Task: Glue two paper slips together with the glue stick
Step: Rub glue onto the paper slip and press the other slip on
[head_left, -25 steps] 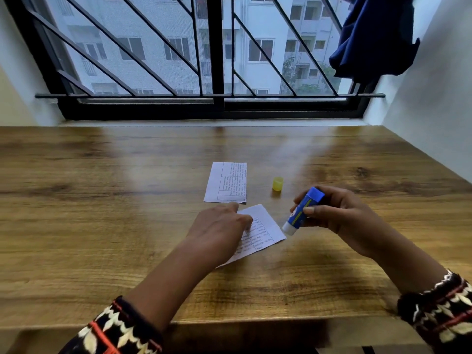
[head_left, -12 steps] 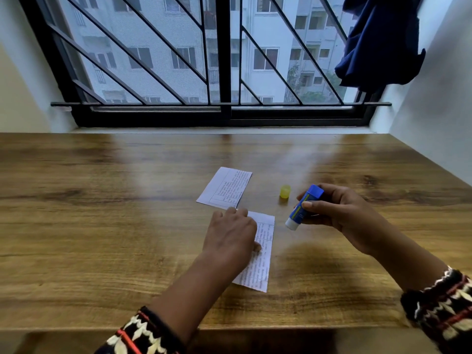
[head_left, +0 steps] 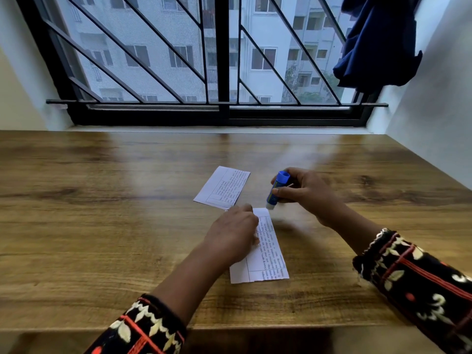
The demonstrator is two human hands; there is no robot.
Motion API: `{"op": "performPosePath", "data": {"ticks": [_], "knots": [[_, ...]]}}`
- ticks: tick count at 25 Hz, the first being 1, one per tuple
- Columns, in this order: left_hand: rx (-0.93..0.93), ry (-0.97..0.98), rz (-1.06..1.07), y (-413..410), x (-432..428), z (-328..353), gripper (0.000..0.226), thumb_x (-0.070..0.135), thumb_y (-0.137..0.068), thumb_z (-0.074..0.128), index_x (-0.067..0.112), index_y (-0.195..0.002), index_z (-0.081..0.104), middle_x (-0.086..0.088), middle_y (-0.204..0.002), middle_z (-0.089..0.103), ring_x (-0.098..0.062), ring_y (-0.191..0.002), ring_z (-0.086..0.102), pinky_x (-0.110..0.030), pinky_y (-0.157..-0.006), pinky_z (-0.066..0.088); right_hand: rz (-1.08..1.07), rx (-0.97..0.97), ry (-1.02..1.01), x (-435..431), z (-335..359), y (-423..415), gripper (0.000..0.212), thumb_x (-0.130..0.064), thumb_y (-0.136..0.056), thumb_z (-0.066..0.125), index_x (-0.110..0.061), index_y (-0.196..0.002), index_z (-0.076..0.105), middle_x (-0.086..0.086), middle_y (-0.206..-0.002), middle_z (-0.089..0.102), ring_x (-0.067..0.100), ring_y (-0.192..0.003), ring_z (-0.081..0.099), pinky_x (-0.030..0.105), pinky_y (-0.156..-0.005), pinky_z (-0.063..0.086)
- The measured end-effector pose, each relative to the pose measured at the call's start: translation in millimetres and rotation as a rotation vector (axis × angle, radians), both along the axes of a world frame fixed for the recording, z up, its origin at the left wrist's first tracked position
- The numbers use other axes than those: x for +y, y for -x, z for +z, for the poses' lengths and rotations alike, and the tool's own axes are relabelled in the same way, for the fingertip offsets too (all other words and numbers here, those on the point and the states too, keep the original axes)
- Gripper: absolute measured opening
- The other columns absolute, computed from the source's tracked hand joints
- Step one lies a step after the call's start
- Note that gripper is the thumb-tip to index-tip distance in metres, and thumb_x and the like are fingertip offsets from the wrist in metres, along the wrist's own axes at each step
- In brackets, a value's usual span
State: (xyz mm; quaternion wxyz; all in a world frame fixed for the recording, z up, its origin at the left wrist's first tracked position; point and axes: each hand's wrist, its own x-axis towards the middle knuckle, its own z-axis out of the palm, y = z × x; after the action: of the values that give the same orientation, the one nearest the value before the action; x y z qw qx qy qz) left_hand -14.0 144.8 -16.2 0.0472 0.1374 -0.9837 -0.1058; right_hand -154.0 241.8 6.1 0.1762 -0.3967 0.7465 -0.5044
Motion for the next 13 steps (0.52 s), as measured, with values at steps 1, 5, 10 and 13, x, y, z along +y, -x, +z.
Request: {"op": "performPosePath", "data": {"ticks": [1, 5, 10, 13], "knots": [[-0.008, -0.007, -0.009, 1, 0, 0, 0.025, 0.018, -0.086, 0.058, 0.012, -0.11, 0.06, -0.003, -0.121, 0.051, -0.018, -0.108, 0.047, -0.029, -0.084, 0.04, 0.003, 0.021, -0.013, -3, 0, 0, 0.016, -0.003, -0.08, 0.062, -0.003, -0.096, 0.058, 0.007, -0.087, 0.061, 0.027, -0.088, 0.064, 0.029, -0.076, 0.056], [-0.031, -0.01, -0.011, 3, -1, 2, 0.025, 0.017, -0.085, 0.06, 0.011, -0.109, 0.06, -0.003, -0.119, 0.053, -0.019, -0.105, 0.05, -0.031, -0.083, 0.043, 0.021, 0.096, -0.061, -13, -2, -3, 0.016, -0.004, -0.08, 0.063, -0.007, -0.095, 0.058, 0.006, -0.085, 0.061, 0.023, -0.084, 0.062, 0.023, -0.071, 0.052], [-0.034, -0.009, -0.006, 3, -1, 2, 0.028, 0.016, -0.085, 0.06, 0.011, -0.112, 0.059, -0.003, -0.119, 0.052, -0.02, -0.105, 0.051, -0.032, -0.086, 0.046, 0.018, 0.174, -0.109, -17, -3, -4, 0.021, -0.006, -0.079, 0.064, -0.002, -0.099, 0.059, 0.016, -0.092, 0.064, 0.03, -0.086, 0.063, 0.025, -0.069, 0.051], [-0.035, -0.013, -0.004, 3, -1, 2, 0.029, 0.016, -0.085, 0.06, 0.012, -0.113, 0.059, -0.003, -0.118, 0.052, -0.019, -0.104, 0.051, -0.032, -0.085, 0.046, 0.023, 0.214, -0.137, -16, -3, -6, 0.023, -0.006, -0.078, 0.064, 0.001, -0.1, 0.059, 0.018, -0.096, 0.066, 0.031, -0.089, 0.064, 0.036, -0.079, 0.054]]}}
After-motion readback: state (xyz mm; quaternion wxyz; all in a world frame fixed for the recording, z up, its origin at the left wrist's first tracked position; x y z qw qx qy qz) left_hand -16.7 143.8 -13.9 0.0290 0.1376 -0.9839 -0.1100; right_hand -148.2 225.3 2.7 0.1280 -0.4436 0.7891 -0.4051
